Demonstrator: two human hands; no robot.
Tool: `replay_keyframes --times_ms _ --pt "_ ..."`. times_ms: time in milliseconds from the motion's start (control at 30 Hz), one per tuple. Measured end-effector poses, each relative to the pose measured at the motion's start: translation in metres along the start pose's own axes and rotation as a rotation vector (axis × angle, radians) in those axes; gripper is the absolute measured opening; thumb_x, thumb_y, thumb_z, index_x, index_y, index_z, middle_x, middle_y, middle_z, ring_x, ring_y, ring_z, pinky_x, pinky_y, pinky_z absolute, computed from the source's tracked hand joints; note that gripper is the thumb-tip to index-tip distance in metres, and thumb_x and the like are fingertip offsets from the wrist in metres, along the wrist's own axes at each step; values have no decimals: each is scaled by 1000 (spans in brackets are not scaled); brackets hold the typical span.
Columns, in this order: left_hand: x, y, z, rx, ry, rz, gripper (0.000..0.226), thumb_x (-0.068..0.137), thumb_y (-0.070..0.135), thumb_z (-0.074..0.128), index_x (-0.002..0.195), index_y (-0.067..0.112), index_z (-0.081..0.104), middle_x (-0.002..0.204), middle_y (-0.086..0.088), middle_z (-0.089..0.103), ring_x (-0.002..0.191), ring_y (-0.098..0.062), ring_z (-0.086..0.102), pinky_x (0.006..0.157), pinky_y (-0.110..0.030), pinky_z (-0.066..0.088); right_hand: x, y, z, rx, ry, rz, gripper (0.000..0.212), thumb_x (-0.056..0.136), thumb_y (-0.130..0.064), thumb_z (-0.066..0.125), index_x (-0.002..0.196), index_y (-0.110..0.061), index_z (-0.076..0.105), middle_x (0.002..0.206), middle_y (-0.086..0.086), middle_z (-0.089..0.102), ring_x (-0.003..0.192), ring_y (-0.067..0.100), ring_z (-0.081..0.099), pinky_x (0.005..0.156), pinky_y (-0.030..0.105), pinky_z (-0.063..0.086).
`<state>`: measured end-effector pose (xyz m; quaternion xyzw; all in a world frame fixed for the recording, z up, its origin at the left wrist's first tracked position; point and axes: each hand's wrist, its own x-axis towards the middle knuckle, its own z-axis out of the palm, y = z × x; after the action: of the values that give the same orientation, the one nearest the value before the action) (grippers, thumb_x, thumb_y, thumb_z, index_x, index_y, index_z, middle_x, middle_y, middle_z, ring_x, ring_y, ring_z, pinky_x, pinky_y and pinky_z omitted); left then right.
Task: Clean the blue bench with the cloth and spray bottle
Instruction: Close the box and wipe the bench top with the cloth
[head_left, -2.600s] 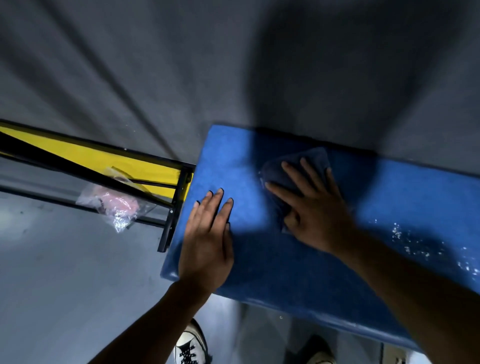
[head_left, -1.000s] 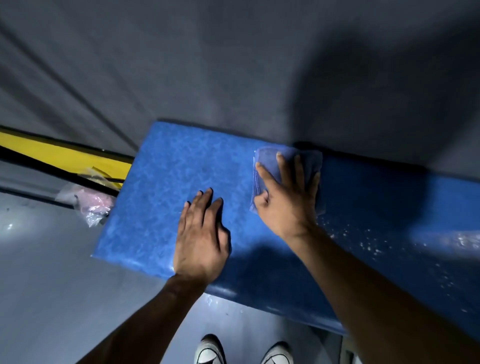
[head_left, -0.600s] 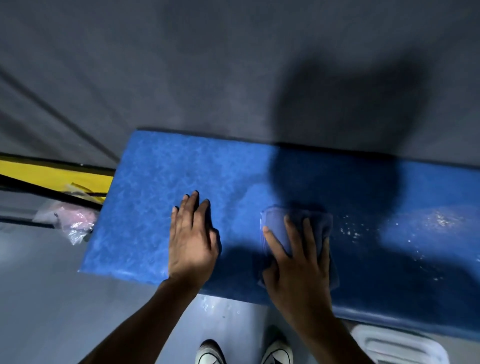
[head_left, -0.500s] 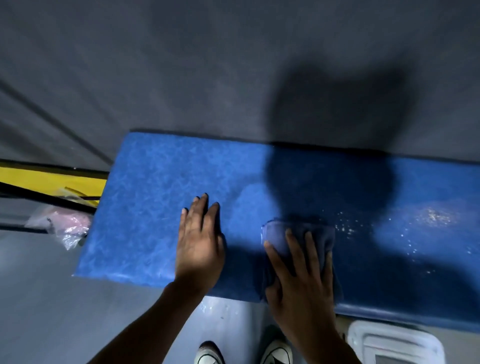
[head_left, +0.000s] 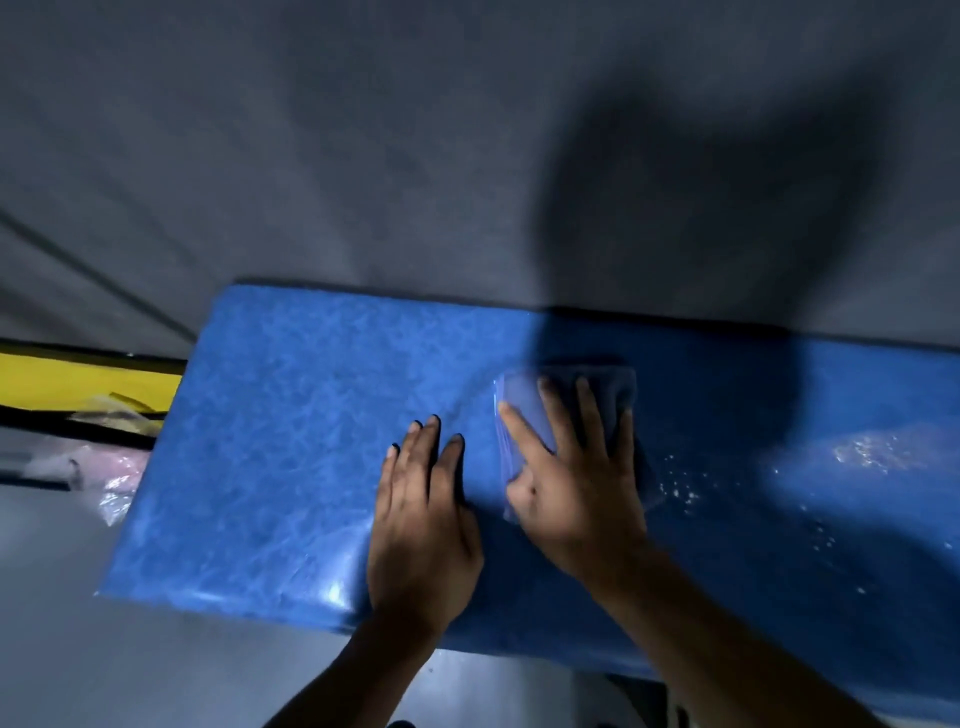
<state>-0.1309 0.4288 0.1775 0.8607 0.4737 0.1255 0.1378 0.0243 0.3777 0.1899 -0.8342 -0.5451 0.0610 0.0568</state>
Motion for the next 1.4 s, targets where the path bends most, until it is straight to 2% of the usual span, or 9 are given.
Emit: replay_keyframes --times_ms 133,233,333,433,567,833,1033,1200,1400 --pt "1 2 2 -2 21 3 62 79 8 43 140 7 54 158 -15 41 151 -30 32 123 -50 26 61 -1 2 -30 -20 53 71 78 -37 40 148 -37 44 161 9 32 149 42 24 115 72 15" --pt "0 1 4 3 26 0 63 77 5 53 140 7 54 158 -14 40 151 -29 31 124 -50 24 90 3 0 27 -62 82 69 83 -39 41 151 -39 35 164 6 19 151 42 14 116 73 5" --pt "1 0 4 0 30 -7 62 77 5 53 139 7 54 158 -14 41 151 -29 32 124 -49 23 97 13 -3 94 -88 93 69 84 -42 43 152 -42 31 164 1 14 151 38 8 117 72 0" --pt "0 1 2 3 25 -25 61 80 12 44 140 8 53 157 -14 41 151 -29 31 125 -47 22 78 18 -7 106 -68 97 69 80 -40 44 149 -39 39 163 2 21 152 38 11 118 70 2" --pt "-1 5 1 12 14 -36 61 80 15 41 140 8 53 158 -13 41 151 -29 31 125 -47 21 42 26 -11 97 -9 108 70 73 -36 48 143 -35 51 158 6 38 150 39 25 117 69 17" --pt "-4 7 -4 -9 -3 -20 62 81 14 44 142 7 51 159 -13 38 152 -28 29 126 -46 19 -68 46 -14 111 81 145 70 68 -32 62 138 -33 61 156 8 46 149 40 31 117 64 23" --pt "-5 8 -6 27 -34 7 61 84 15 44 144 5 48 160 -16 36 152 -30 28 125 -49 21 -131 60 -14 52 -13 125 79 62 -37 67 141 -38 57 160 4 41 151 38 28 116 65 26" --pt "-9 11 -7 34 -43 -15 61 88 22 39 147 7 46 161 -15 34 152 -29 27 126 -47 19 -134 62 -13 40 0 107 80 63 -35 67 142 -36 55 161 7 38 151 38 28 113 70 25" --pt "-21 79 21 41 -66 98 62 86 20 38 145 4 48 160 -17 36 151 -31 30 126 -47 20 -130 71 -10 16 27 37 73 73 -37 58 146 -32 52 164 8 32 152 38 25 113 71 25"
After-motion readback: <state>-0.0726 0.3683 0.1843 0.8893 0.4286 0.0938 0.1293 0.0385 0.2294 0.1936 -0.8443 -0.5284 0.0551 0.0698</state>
